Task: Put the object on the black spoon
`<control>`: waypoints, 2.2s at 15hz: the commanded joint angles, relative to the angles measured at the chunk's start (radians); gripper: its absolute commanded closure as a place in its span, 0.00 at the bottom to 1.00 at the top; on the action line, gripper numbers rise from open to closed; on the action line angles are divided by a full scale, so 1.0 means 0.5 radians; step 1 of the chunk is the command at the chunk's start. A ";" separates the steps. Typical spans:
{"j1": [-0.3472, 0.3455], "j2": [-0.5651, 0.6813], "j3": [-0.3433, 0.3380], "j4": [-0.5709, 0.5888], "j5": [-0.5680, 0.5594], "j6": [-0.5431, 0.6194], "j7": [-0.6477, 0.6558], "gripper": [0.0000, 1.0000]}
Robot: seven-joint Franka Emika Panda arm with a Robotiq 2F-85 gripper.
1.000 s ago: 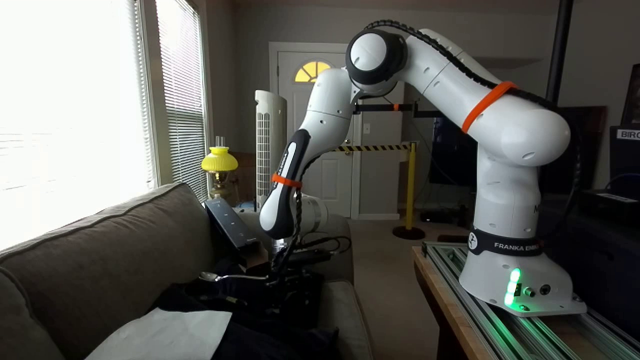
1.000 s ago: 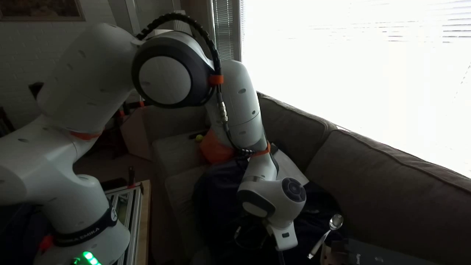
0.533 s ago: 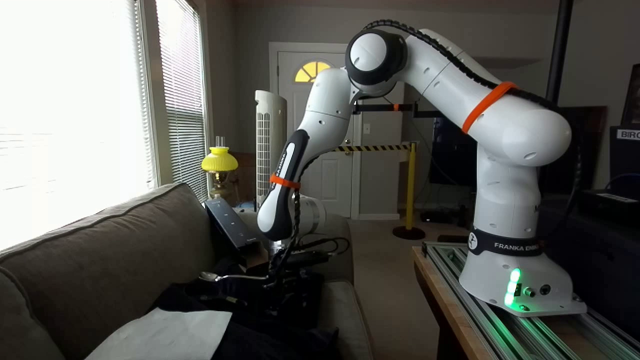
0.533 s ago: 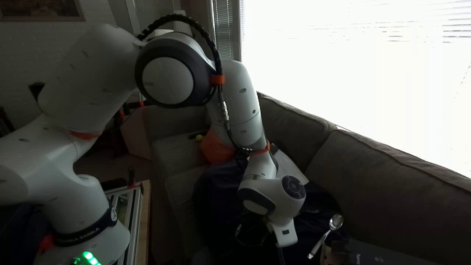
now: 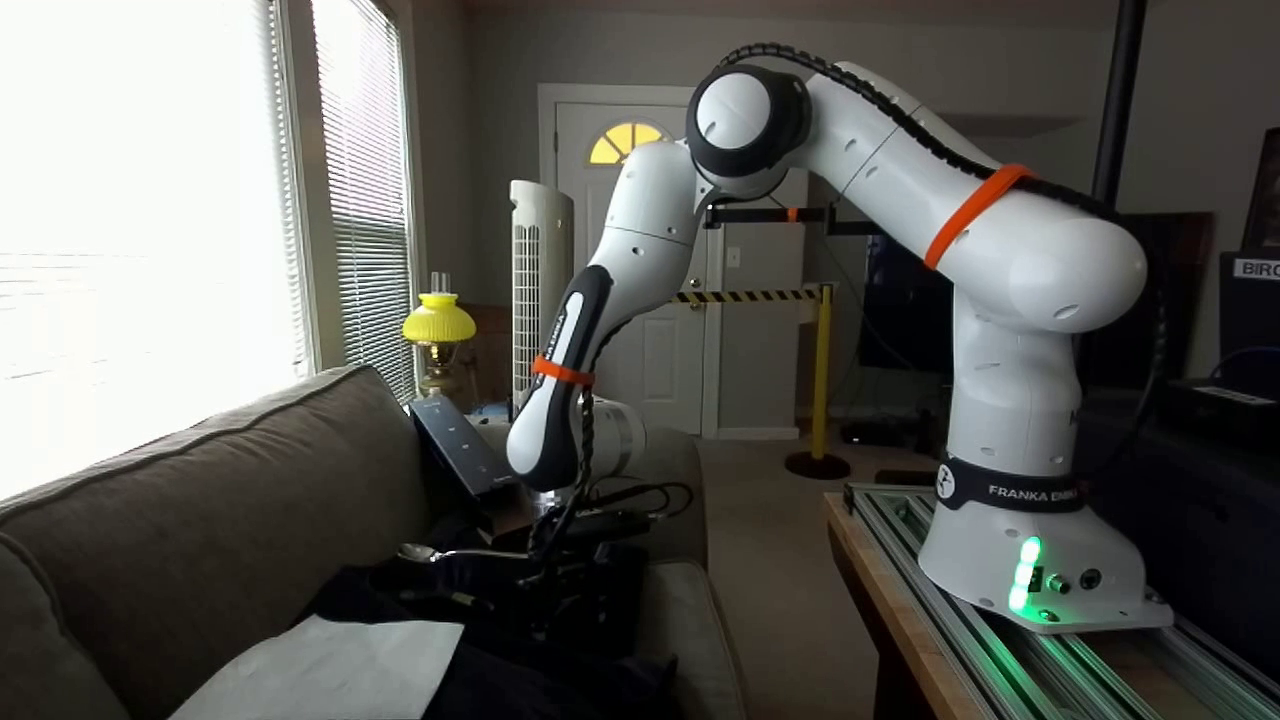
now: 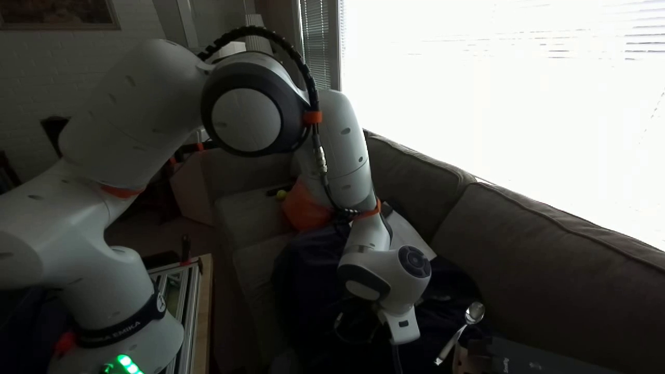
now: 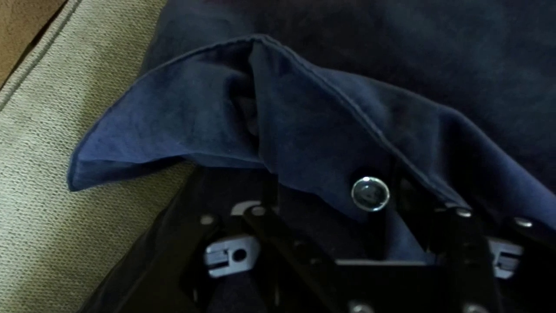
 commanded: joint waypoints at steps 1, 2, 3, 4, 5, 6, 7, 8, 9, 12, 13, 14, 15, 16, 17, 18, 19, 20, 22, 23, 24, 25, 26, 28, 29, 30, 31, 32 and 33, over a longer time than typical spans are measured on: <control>0.047 0.068 -0.032 0.086 0.023 -0.057 0.050 0.32; 0.048 0.073 -0.032 0.091 0.024 -0.059 0.055 0.34; 0.049 0.075 -0.034 0.094 0.022 -0.064 0.058 0.34; 0.048 0.080 -0.034 0.101 0.021 -0.069 0.060 0.35; 0.049 0.082 -0.035 0.103 0.021 -0.073 0.061 0.34; 0.049 0.084 -0.035 0.107 0.021 -0.077 0.062 0.36; 0.050 0.085 -0.037 0.109 0.019 -0.081 0.062 0.36; 0.051 0.086 -0.039 0.112 0.020 -0.087 0.063 0.36; 0.053 0.087 -0.041 0.116 0.019 -0.095 0.063 0.37; 0.049 0.083 -0.041 0.120 0.021 -0.114 0.060 0.45; 0.053 0.082 -0.045 0.121 0.019 -0.118 0.064 0.46; 0.054 0.085 -0.045 0.125 0.019 -0.122 0.065 0.46; 0.058 0.089 -0.047 0.129 0.018 -0.125 0.070 0.49; 0.063 0.090 -0.049 0.130 0.017 -0.131 0.075 0.50; 0.066 0.091 -0.049 0.133 0.017 -0.137 0.078 0.53; 0.070 0.091 -0.049 0.136 0.017 -0.147 0.084 0.56; 0.075 0.090 -0.053 0.140 0.016 -0.161 0.091 0.56; 0.082 0.090 -0.057 0.145 0.013 -0.171 0.096 0.63; 0.094 0.087 -0.065 0.151 0.013 -0.191 0.103 0.66; 0.098 0.089 -0.067 0.157 0.012 -0.197 0.105 0.67; 0.103 0.089 -0.071 0.159 0.010 -0.204 0.106 0.69; 0.108 0.091 -0.073 0.162 0.009 -0.211 0.108 0.71; 0.113 0.097 -0.076 0.169 0.009 -0.220 0.109 0.69; 0.124 0.108 -0.080 0.180 0.009 -0.237 0.110 0.67; 0.129 0.113 -0.082 0.185 0.010 -0.239 0.111 0.66; 0.132 0.114 -0.083 0.184 0.010 -0.241 0.112 0.62; 0.135 0.118 -0.083 0.187 0.010 -0.241 0.112 0.64; 0.138 0.123 -0.083 0.192 0.011 -0.239 0.113 0.61; 0.140 0.126 -0.083 0.192 0.012 -0.237 0.113 0.66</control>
